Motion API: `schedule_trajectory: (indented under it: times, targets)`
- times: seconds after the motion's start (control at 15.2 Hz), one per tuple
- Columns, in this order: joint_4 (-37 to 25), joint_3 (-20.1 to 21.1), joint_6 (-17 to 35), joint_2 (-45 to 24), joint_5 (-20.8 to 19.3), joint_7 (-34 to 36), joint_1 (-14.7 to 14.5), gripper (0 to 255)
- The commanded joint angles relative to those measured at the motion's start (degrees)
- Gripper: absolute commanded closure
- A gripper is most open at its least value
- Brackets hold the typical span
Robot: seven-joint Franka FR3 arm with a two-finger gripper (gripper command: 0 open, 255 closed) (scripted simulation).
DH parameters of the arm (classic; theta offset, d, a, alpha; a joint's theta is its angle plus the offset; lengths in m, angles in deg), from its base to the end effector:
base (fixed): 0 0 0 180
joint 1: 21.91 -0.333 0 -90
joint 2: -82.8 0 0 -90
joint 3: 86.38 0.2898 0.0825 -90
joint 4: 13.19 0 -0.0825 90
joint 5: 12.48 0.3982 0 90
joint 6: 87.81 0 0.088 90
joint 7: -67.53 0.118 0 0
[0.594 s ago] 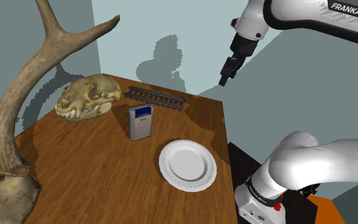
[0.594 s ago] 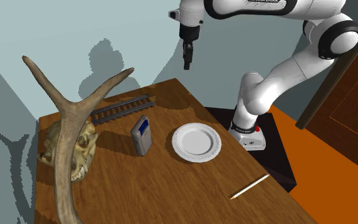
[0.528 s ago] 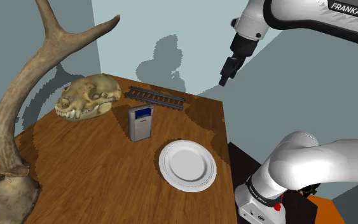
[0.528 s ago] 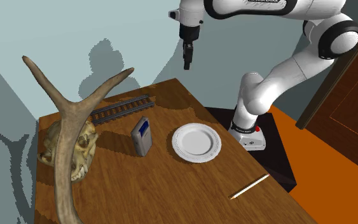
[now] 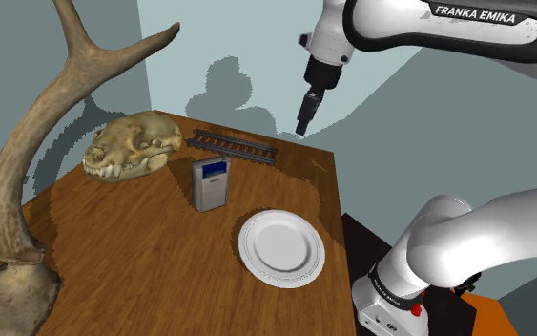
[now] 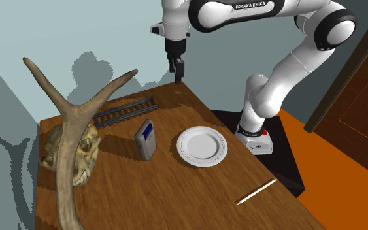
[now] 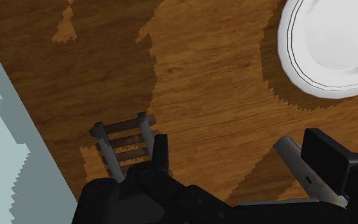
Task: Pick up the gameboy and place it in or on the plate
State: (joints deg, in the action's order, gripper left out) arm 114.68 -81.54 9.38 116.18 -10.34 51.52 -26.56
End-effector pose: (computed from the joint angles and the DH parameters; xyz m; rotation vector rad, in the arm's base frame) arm 0.3999 0.0757 0.5567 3.0571 0.6650 0.0702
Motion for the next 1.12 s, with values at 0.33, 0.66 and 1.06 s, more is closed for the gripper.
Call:
schedule_trajectory:
  times: [0.33,0.66,1.06]
  targets:
    - [-5.6,3.6,4.8,-11.8,0.9,-7.1,-5.1,0]
    - [-9.8,6.5,6.9,-19.3,1.0,-11.8,-8.4,0]
    - [-11.7,9.0,9.6,-24.7,0.6,-15.2,-10.9,0]
